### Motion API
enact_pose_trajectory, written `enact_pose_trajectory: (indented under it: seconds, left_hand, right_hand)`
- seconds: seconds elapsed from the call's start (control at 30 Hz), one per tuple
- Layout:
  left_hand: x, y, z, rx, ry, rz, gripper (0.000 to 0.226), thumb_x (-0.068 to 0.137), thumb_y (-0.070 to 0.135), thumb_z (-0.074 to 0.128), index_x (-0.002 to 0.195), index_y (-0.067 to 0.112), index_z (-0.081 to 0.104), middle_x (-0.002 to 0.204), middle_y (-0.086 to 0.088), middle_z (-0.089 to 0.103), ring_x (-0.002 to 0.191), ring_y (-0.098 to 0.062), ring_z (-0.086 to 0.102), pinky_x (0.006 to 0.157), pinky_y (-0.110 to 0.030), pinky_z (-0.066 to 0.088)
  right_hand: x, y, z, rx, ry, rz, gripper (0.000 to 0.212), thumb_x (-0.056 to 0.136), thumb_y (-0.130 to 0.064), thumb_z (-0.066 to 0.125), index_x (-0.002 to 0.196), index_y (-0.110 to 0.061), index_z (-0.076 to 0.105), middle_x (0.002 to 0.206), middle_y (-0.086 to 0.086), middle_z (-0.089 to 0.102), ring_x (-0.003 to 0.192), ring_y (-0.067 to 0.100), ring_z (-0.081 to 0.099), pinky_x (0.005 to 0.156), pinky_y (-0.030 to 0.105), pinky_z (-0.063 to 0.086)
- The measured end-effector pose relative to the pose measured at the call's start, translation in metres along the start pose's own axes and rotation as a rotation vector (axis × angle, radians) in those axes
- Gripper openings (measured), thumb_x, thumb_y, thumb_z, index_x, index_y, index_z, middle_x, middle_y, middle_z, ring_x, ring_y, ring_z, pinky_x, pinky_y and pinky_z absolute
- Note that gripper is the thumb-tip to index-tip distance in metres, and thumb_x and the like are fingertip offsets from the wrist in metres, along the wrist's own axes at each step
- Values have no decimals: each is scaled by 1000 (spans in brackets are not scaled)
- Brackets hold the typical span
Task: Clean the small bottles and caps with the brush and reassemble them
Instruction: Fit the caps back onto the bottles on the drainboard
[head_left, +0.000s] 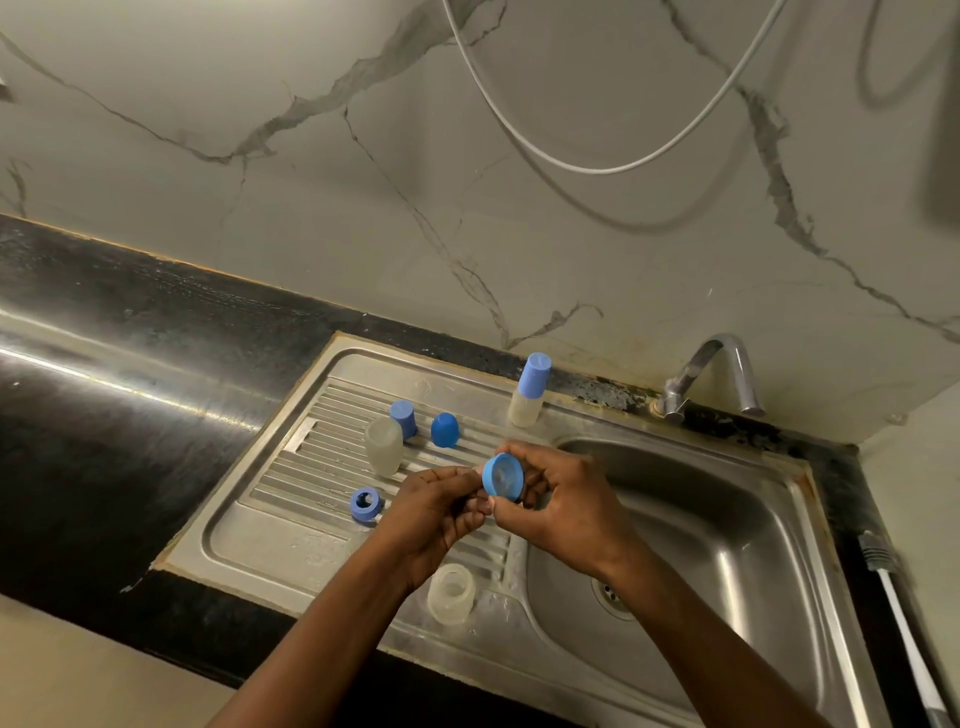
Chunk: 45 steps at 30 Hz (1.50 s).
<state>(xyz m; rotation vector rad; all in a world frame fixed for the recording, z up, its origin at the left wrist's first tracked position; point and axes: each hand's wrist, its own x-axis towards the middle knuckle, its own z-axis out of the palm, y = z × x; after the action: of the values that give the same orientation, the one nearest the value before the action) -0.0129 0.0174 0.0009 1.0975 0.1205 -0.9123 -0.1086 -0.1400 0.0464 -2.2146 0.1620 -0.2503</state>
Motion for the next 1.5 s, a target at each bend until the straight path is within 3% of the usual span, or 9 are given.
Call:
enact_pose_trajectory:
  seconds: [0.17,0.3,0.5,0.73,0.87,0.97,1.1,1.33,1.5]
  left_hand:
    - [2,4,-2,115,34,55,21,101,-1,59,89,-5,75,71,-17,65,60,-16,63,59,-22,58]
    - [4,0,4,-110,10,-82,21,101,5,59,107,-11,72,85,-20,66,67,-18,66,65,-27,62]
    - [1,-3,11,-277,-24,-219,21,102,5,56,100,-8,72,85,-19,72,62,-19,71,61,-26,62]
    - [9,6,4,-23,29,-25,27,104,3,57,118,-17,67,88,-24,66,66,-18,68,65,-27,64]
    - [8,5,-1,205,19,158,24,104,4,58,108,-17,69,89,-30,65,74,-26,66,73,-33,62]
    - [5,1,-3,376,-3,325,30,105,17,62,99,-10,73,89,-36,68,77,-31,66,79,-43,60]
    - [3,-1,-2,461,20,460,32,107,19,60,93,-7,72,80,-29,69,74,-31,66,77,-46,59]
    - [2,2,1,39,-39,78,31,106,24,59,116,1,77,119,-36,68,99,-35,63,84,-35,62]
    - [-3,3,4,-339,-138,-161,33,94,24,67,109,-3,80,110,-19,70,76,-17,70,68,-26,62]
  right_hand:
    - [-1,0,2,-55,3,-62,42,82,-44,84,118,-32,67,99,-26,65,97,0,64,78,11,53]
    - [0,-4,6,-32,59,-68,43,82,-38,85,121,-29,67,101,-27,63,99,-4,63,79,7,50]
    - [-1,-4,6,-17,100,-49,46,82,-28,86,120,-39,61,103,-31,62,103,-6,62,81,5,48]
    - [2,-6,8,-4,95,-29,42,83,-39,84,121,-27,69,103,-18,70,99,-2,66,79,6,51]
    - [2,-6,7,-74,69,-43,50,82,-50,81,124,-26,67,105,-23,63,104,-13,59,82,1,47]
    - [1,-5,7,-96,69,-34,49,83,-42,83,126,-21,68,104,-23,60,103,-23,55,80,-4,43]
    - [4,-8,4,-82,44,-8,47,84,-41,83,125,-26,67,104,-19,67,103,-9,62,80,3,49]
    - [6,-16,4,-16,75,30,48,83,-42,85,123,-43,59,102,-34,61,102,-14,62,80,3,49]
    - [9,-18,3,-10,66,26,40,82,-46,85,118,-34,72,101,-20,73,96,-3,68,81,14,57]
